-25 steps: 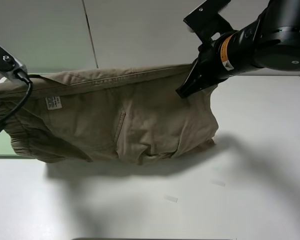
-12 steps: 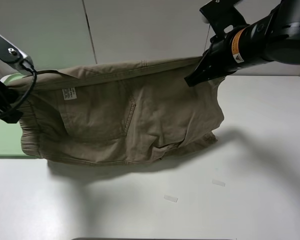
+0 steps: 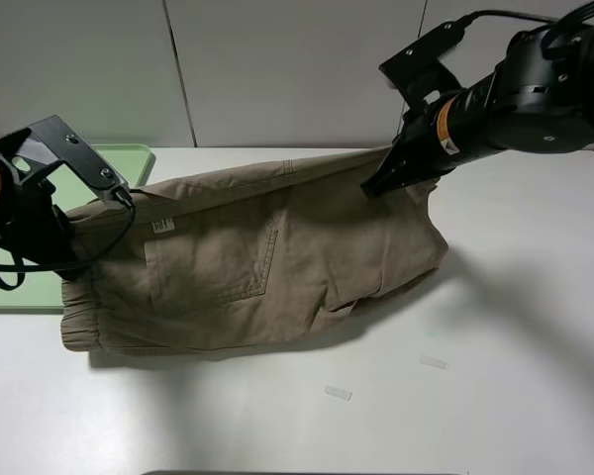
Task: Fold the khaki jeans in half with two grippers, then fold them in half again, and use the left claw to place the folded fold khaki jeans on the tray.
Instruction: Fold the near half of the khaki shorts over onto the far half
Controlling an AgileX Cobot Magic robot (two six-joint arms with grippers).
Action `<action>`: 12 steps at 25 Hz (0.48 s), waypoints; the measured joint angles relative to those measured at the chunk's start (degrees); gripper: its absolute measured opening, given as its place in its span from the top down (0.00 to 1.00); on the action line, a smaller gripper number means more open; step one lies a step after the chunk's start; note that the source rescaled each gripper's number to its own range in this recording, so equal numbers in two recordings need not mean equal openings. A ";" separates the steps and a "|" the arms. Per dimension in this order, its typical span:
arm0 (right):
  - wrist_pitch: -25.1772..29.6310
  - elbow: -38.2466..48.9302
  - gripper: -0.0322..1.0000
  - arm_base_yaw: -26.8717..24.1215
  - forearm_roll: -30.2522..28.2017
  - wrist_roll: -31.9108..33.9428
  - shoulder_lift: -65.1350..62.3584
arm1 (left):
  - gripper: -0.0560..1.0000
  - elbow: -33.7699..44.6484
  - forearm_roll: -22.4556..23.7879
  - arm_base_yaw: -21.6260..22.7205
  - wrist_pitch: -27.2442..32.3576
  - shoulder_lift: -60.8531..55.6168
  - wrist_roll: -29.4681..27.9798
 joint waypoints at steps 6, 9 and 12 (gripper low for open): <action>0.80 0.00 0.85 -0.21 -0.43 -1.85 2.50 | 0.77 0.00 2.22 0.12 0.06 0.12 -4.87; 5.15 0.00 0.39 -1.41 -1.11 -1.97 2.50 | 0.44 0.19 3.83 0.79 3.73 0.12 -5.53; 6.59 0.00 0.10 -1.76 -2.19 -1.91 2.50 | 0.22 0.25 4.49 0.91 3.88 0.14 -5.72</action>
